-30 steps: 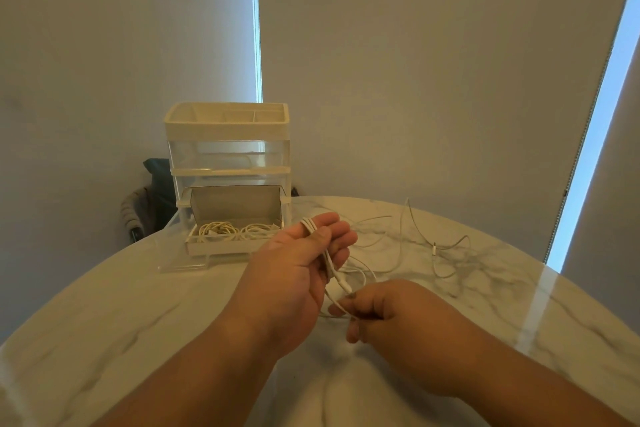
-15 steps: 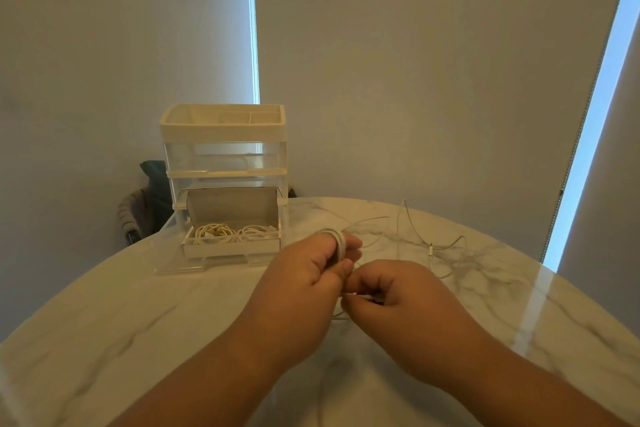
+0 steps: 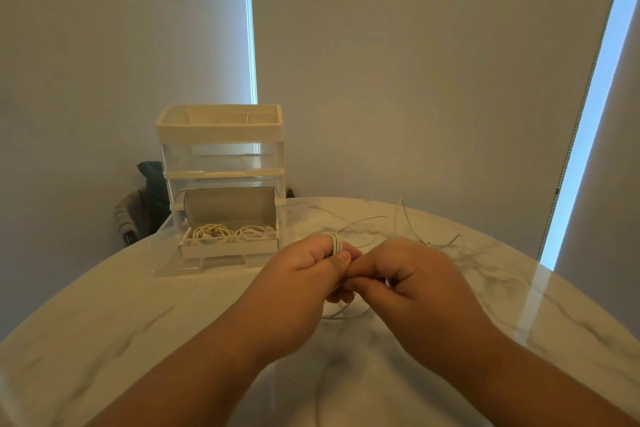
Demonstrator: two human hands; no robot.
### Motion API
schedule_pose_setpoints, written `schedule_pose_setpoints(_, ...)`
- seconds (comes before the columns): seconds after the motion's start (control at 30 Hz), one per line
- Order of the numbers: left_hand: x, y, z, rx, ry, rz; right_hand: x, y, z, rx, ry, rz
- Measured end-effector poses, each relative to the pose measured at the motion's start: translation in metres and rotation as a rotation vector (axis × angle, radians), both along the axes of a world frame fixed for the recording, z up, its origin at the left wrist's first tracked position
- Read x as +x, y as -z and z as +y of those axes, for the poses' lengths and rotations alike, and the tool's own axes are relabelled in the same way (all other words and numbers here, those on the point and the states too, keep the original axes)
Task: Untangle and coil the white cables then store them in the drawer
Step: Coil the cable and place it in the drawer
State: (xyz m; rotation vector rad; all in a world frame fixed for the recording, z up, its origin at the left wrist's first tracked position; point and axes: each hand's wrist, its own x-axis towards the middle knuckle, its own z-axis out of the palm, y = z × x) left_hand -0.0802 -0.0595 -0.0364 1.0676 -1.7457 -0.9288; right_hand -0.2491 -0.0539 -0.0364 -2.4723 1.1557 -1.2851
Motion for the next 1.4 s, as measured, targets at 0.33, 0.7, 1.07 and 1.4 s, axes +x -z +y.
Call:
schedule_pose_setpoints(0.33,0.005,-0.012,0.004,0.238,0.174,0.070,-0.002,0.001,0.000,-0.053,0.028,-0.164)
schedule_pose_setpoints(0.7,0.011,-0.011,0.003,0.188,0.282,-0.044,-0.002,0.003,-0.004,0.127,0.026,-0.275)
schedule_pose_setpoints(1.07,0.008,-0.013,0.007,0.324,0.326,0.202,0.001,0.009,-0.010,0.773,-0.566,-0.792)
schedule_pose_setpoints(1.4,0.006,-0.011,0.008,0.232,0.284,0.023,-0.011,0.005,-0.014,0.892,-0.537,-0.619)
